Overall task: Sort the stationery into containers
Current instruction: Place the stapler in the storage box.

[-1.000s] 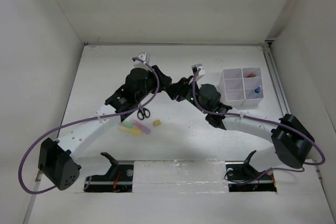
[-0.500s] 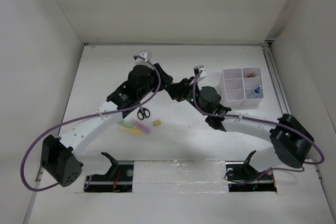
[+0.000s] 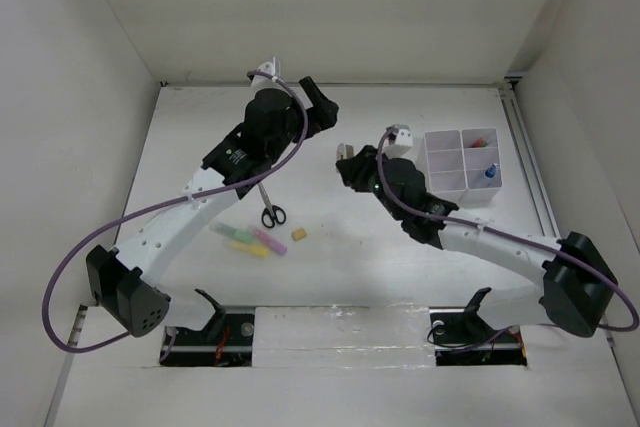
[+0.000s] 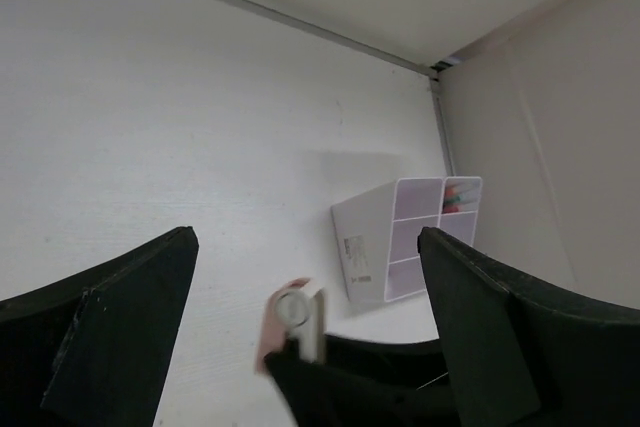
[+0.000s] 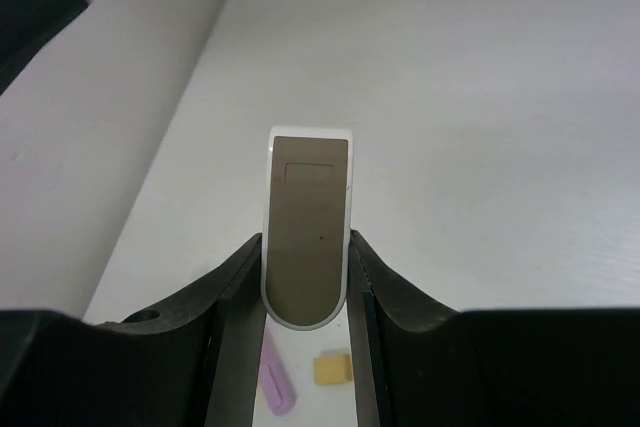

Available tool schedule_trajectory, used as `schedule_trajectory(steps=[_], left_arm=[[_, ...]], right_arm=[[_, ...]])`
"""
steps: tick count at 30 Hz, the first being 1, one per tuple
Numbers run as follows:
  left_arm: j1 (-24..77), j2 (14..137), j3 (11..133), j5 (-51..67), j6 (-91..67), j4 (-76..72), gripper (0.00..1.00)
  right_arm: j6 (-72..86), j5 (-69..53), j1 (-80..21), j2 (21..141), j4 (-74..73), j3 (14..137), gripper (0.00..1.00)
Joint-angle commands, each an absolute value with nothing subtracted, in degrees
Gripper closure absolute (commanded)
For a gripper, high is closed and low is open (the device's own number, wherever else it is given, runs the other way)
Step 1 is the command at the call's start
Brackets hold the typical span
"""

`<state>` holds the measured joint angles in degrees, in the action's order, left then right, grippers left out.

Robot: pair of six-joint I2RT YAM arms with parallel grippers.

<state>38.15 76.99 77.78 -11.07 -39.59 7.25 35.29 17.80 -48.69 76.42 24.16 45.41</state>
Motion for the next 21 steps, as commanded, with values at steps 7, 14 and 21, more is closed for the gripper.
schedule_trajectory(steps=[7,14,21], left_arm=[[35.69,72.88,75.6,-17.58,-42.98,18.81,0.1],[35.68,69.61,71.1,-18.72,-42.98,21.62,0.1],[35.68,66.28,67.77,-18.12,-40.18,22.69,0.09]], right_arm=[[62.3,45.08,-38.33,72.07,-29.29,67.31,1.0],[73.9,36.66,-24.71,70.14,-33.66,69.61,1.0],[79.54,30.16,-17.41,69.61,-27.38,66.1,1.0]])
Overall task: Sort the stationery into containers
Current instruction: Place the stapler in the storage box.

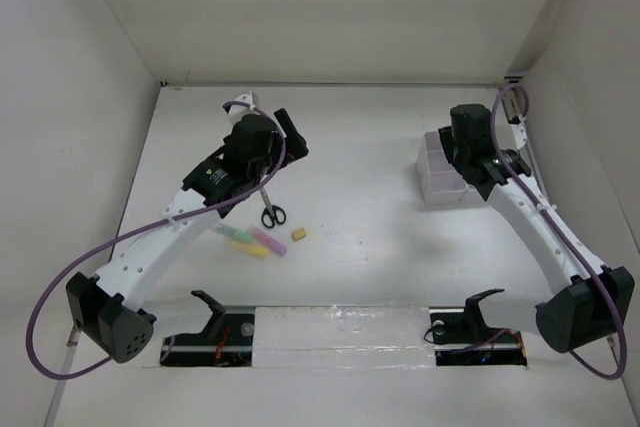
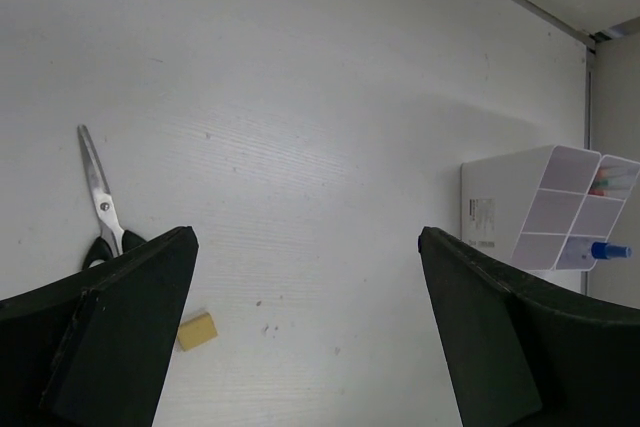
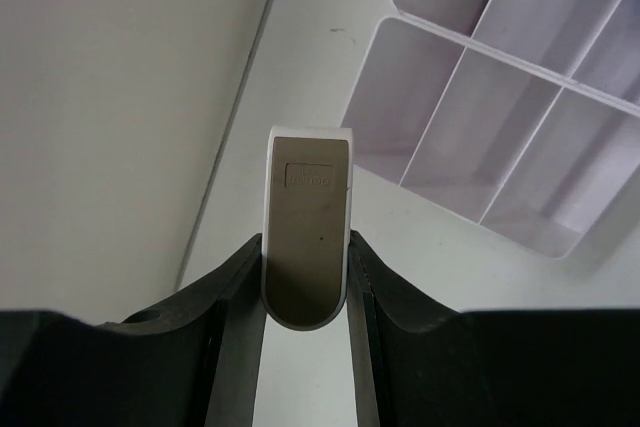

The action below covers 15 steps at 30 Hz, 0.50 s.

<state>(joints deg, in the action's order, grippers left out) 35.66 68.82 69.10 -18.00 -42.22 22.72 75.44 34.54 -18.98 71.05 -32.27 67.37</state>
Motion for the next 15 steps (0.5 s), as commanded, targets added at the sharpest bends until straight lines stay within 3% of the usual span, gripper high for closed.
schedule_trajectory(steps=[1,15], left_arm=[[35.68,66.27,67.76,-18.11,-40.17,22.68,0.09],[35.68,66.27,64.16,-14.85,-35.86,21.45,0.09]], right_arm=[[79.54,27.36,-15.49,69.61,-25.59,65.22,1.0],[84.73,19.34,-10.73,77.68,-15.56,61.7,1.0]])
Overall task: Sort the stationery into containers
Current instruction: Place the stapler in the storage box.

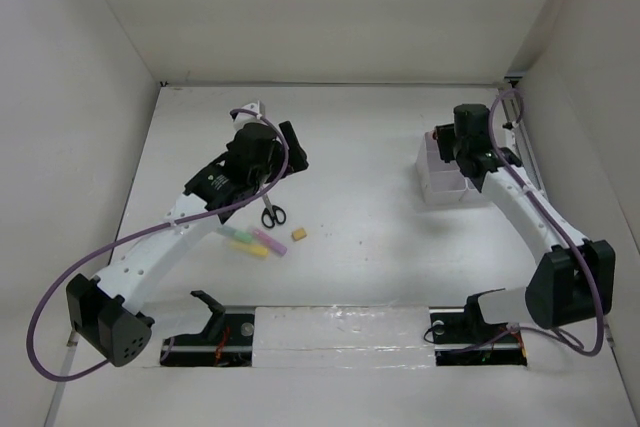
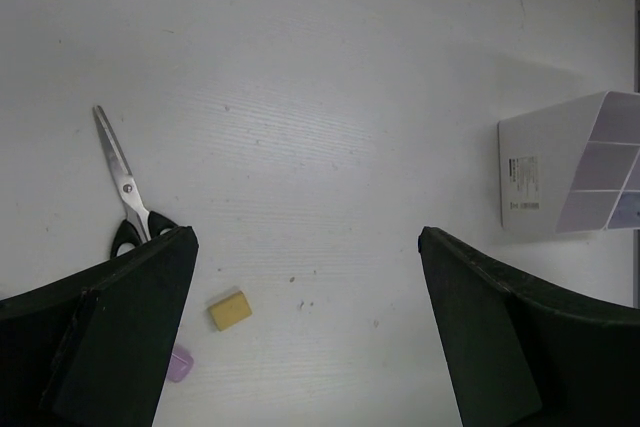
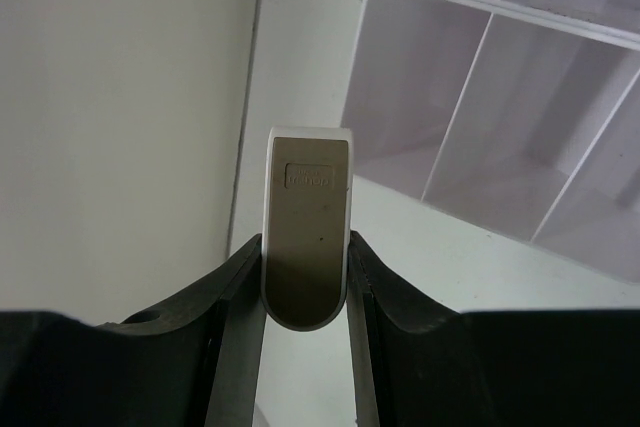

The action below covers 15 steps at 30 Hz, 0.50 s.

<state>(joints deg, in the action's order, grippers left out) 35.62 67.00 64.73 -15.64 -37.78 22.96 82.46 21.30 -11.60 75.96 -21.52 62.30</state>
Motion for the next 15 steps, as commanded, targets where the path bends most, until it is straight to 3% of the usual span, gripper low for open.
schedule_trajectory(steps=[1,15], left_arm=[[35.68,66.27,64.16,-14.85,-35.86,21.45,0.09],[35.68,66.8,63.54,-14.85,-34.8,20.31,0.09]], right_arm=[[84.73,19.95,-10.72,78.3,-15.56,62.66,1.0],[83.94,19.42,-7.29,83.23,-15.38,62.32,1.0]])
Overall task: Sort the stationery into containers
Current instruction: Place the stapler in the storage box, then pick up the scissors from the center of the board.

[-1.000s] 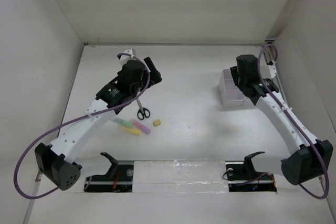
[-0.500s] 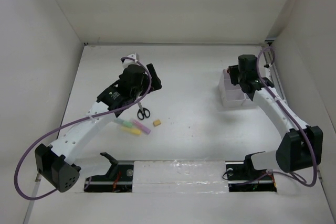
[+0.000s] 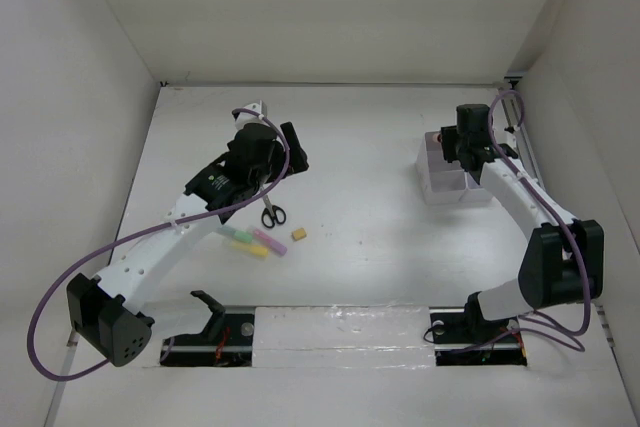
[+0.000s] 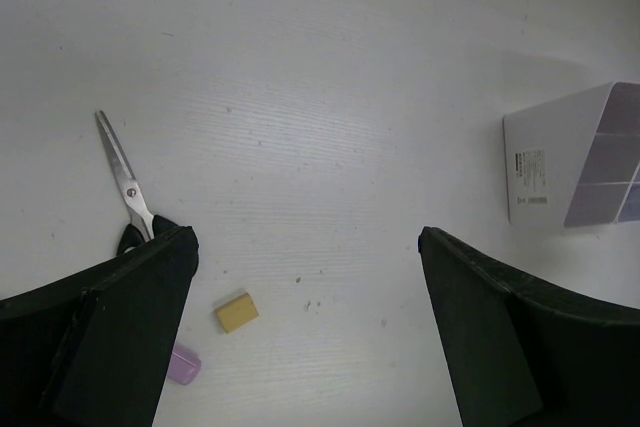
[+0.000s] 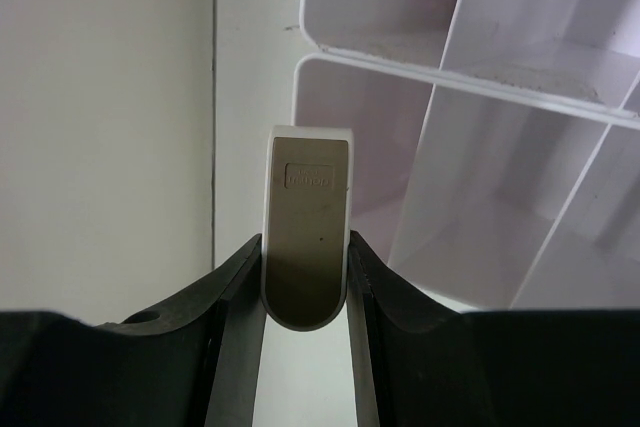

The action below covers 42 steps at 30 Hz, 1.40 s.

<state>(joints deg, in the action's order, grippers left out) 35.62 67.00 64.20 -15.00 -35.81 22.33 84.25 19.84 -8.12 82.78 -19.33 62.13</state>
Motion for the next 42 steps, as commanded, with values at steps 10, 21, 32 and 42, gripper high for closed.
schedule_trajectory(steps=[10,21,32,42], left_arm=[[35.68,67.32,63.54,-14.33,-34.28,19.78,0.09],[35.68,66.8,63.02,-13.8,-34.28,19.78,0.09],[35.68,66.27,61.96,-14.06,-34.8,18.72,0.03],[31.05,69.07,61.97,-21.02,-44.82,25.75,0.0]], right_arm=[[82.71,16.52,-5.63,85.43,-13.01,61.79,0.93],[81.39,16.61,-6.15,84.12,-11.95,61.26,0.52],[79.81,18.09,-7.55,80.17,-10.63,60.21,0.36],[67.97,19.17,-16.78,71.2,-4.58,64.51,0.09]])
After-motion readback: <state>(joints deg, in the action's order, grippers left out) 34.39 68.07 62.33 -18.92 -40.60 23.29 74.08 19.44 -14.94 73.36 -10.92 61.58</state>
